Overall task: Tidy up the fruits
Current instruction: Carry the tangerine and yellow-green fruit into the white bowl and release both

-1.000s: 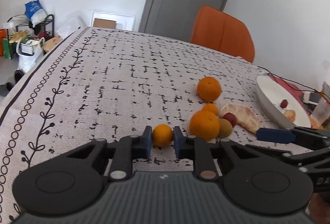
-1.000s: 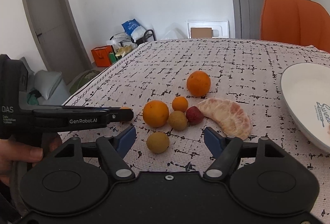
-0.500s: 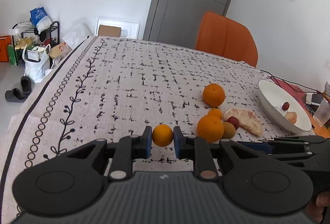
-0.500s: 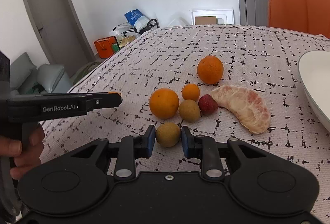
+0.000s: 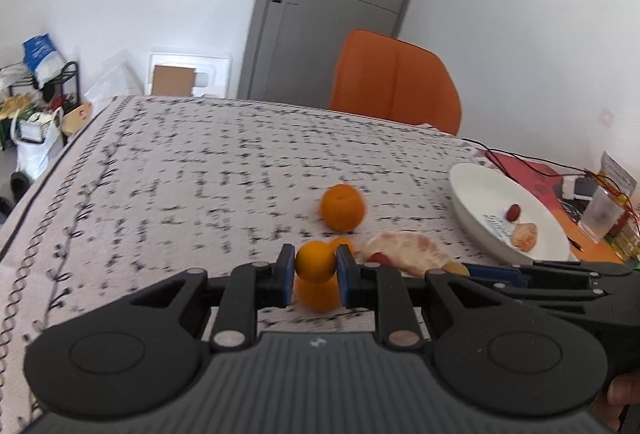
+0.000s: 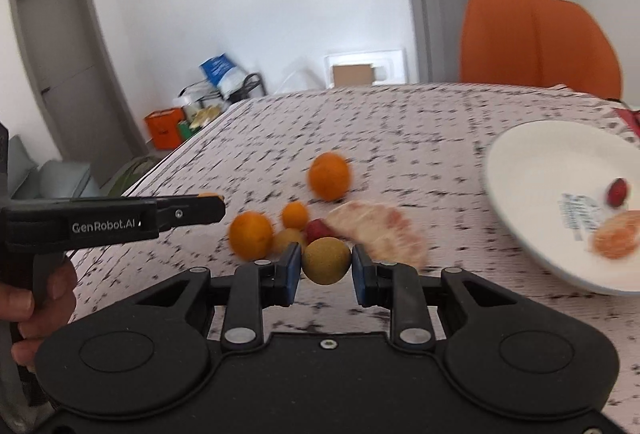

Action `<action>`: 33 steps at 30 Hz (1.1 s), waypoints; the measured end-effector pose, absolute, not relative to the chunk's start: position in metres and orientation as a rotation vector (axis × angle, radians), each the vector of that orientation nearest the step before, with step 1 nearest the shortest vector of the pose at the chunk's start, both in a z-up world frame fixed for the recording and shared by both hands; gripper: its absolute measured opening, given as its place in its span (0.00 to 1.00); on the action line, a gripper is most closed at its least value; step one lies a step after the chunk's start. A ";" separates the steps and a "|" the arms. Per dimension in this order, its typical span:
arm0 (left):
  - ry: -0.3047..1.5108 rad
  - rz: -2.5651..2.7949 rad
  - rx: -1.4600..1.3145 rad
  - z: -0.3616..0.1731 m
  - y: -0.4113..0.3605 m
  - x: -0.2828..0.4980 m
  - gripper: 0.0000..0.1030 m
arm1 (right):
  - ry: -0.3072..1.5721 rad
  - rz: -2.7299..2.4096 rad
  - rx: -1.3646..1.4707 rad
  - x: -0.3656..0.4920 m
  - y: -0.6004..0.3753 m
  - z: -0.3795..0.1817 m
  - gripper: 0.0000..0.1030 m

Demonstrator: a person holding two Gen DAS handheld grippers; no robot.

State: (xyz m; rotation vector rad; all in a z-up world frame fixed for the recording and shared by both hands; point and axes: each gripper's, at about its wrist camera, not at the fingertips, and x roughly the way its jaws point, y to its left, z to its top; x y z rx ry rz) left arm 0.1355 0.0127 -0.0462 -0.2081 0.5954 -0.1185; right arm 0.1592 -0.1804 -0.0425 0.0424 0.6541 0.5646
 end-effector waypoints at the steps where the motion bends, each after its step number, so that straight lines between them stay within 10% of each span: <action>1: 0.594 -0.131 -0.200 -0.045 0.008 0.137 0.20 | 0.647 0.555 0.054 0.159 -0.186 -0.041 0.25; 33: 0.595 -0.293 -0.080 -0.035 -0.096 0.184 0.20 | 0.554 0.367 0.151 0.173 -0.291 -0.039 0.25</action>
